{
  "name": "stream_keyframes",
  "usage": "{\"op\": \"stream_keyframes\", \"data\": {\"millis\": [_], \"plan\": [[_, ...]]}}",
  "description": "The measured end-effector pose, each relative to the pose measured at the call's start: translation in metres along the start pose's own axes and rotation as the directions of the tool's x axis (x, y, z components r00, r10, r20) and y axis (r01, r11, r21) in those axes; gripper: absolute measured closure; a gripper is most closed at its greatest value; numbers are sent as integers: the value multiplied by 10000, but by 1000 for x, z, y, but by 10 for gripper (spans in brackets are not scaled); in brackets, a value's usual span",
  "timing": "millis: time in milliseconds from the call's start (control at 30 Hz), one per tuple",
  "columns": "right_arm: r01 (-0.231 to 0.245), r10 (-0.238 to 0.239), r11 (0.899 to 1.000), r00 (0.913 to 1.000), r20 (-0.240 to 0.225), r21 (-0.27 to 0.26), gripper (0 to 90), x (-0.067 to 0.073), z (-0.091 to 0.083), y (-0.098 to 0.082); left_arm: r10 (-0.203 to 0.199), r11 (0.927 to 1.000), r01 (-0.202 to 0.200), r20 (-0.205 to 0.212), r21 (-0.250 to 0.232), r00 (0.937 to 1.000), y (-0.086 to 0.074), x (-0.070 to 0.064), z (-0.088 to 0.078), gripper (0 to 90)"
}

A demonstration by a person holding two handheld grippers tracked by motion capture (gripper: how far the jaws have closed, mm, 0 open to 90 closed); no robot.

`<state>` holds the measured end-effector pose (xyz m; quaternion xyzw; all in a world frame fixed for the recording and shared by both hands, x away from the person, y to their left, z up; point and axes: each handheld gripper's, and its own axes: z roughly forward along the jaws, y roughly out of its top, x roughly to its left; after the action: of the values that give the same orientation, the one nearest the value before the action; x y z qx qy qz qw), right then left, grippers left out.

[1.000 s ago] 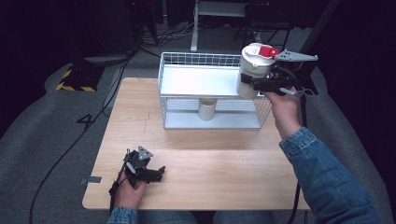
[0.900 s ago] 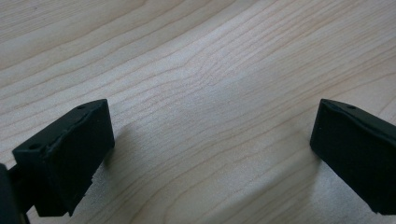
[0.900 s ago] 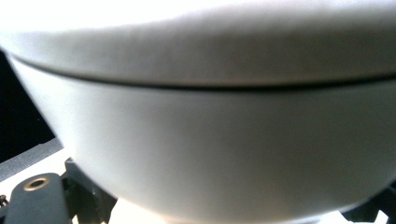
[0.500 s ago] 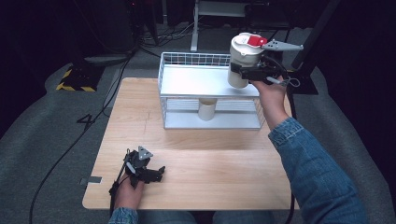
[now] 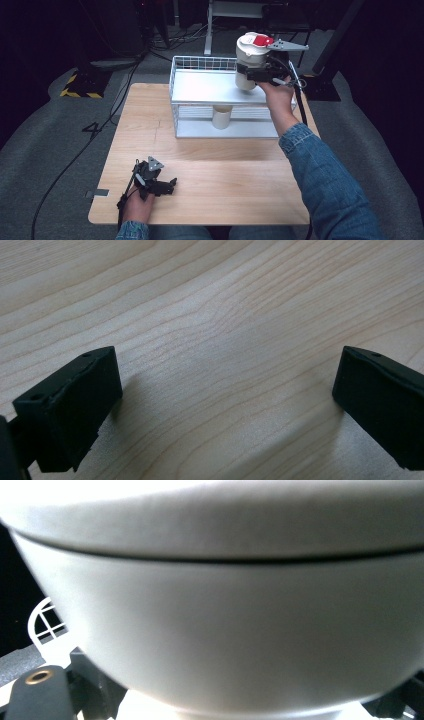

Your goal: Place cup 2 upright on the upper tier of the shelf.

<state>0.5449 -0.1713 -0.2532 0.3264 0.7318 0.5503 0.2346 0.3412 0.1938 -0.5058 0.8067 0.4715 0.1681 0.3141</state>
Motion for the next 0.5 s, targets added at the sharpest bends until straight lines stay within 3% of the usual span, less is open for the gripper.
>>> {"op": "stream_keyframes", "data": {"millis": [500], "plan": [[-217, 217, 9996, 9998, 23, 154, 133, 2, 26, -11, -79, 10000, 79, 0, -17, 10000, 0, -1, 0, 1]]}}
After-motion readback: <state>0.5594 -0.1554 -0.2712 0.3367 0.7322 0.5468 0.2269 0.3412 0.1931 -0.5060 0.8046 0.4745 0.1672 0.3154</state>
